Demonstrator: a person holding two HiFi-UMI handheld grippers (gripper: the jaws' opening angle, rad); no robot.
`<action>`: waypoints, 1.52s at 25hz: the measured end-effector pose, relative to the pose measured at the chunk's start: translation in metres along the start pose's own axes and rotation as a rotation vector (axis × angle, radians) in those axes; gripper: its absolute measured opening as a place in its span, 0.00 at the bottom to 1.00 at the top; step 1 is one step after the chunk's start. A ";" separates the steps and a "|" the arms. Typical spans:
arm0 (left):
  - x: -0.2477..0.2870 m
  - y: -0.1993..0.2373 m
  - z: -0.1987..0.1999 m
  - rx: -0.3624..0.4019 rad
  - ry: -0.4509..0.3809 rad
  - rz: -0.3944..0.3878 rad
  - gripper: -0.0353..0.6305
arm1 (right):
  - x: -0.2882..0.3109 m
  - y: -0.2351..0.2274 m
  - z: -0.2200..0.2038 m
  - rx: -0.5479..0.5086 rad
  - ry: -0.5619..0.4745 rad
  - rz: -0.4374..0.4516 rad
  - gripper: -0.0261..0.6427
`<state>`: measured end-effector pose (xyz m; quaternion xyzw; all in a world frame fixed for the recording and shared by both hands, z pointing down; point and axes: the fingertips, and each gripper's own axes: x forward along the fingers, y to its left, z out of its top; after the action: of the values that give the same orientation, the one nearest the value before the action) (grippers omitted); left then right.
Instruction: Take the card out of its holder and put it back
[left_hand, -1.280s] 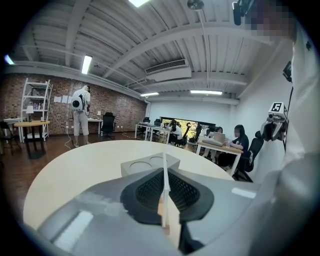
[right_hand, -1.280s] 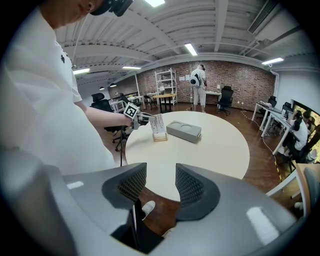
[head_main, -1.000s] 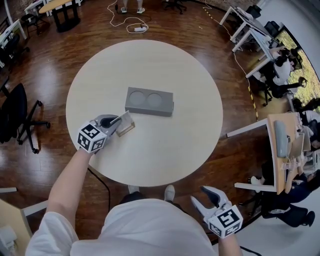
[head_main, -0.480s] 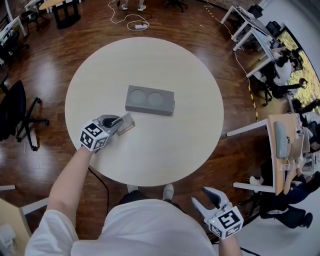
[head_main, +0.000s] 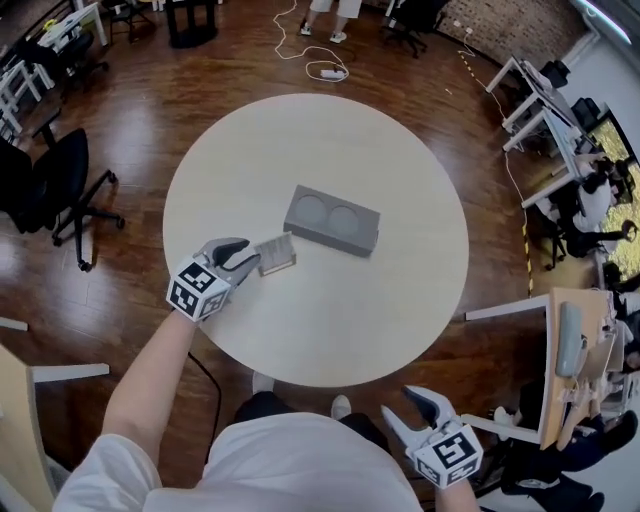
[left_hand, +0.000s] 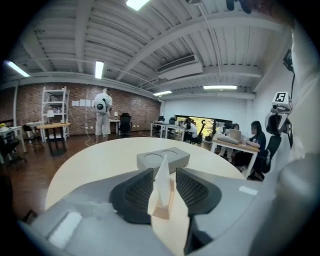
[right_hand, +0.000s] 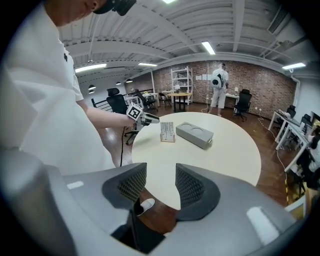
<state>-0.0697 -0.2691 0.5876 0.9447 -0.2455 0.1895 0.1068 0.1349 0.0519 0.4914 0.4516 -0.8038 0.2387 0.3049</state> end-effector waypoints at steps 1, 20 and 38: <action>-0.018 -0.006 0.003 -0.021 -0.020 0.039 0.28 | -0.001 0.001 0.002 -0.020 -0.004 0.024 0.32; -0.181 -0.377 -0.004 -0.357 -0.168 0.541 0.24 | -0.031 -0.027 -0.024 -0.549 -0.091 0.638 0.32; -0.157 -0.473 0.040 -0.207 -0.170 0.374 0.24 | -0.111 -0.012 -0.075 -0.529 -0.183 0.585 0.32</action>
<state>0.0542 0.1913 0.4355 0.8793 -0.4425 0.0997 0.1451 0.2110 0.1598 0.4672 0.1291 -0.9559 0.0590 0.2573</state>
